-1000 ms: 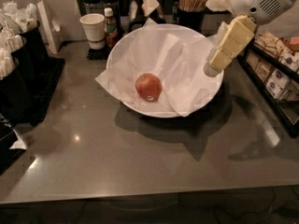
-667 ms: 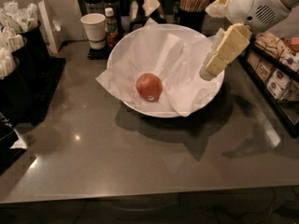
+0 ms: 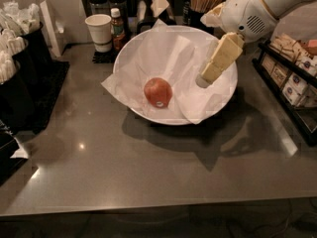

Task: Pick apple from white bowl

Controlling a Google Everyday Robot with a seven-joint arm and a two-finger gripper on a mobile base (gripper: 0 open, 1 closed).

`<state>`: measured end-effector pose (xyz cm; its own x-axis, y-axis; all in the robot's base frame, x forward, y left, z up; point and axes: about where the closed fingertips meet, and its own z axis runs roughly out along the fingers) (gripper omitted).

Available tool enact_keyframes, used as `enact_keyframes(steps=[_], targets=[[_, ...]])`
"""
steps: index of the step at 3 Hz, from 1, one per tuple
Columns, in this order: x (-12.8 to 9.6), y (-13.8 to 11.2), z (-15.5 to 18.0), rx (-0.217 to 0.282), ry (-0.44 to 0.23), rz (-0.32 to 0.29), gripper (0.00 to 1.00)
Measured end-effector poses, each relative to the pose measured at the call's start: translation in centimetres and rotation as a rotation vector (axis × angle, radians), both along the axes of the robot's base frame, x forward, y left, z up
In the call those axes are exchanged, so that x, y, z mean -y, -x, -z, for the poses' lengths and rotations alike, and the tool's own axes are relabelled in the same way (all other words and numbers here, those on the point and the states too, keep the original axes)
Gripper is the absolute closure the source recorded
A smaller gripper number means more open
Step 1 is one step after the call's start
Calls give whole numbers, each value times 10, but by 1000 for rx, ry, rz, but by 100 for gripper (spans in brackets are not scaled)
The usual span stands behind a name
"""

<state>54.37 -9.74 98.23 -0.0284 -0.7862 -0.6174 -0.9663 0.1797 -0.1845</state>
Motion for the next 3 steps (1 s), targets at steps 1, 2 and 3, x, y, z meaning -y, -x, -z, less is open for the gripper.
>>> enact_keyframes(steps=[1,2,3], targets=[[0,0,0,0,0,0,18],[-2,0,1,0,-1,-3,18],[-25,-8,17,-22,-31,-55,12]])
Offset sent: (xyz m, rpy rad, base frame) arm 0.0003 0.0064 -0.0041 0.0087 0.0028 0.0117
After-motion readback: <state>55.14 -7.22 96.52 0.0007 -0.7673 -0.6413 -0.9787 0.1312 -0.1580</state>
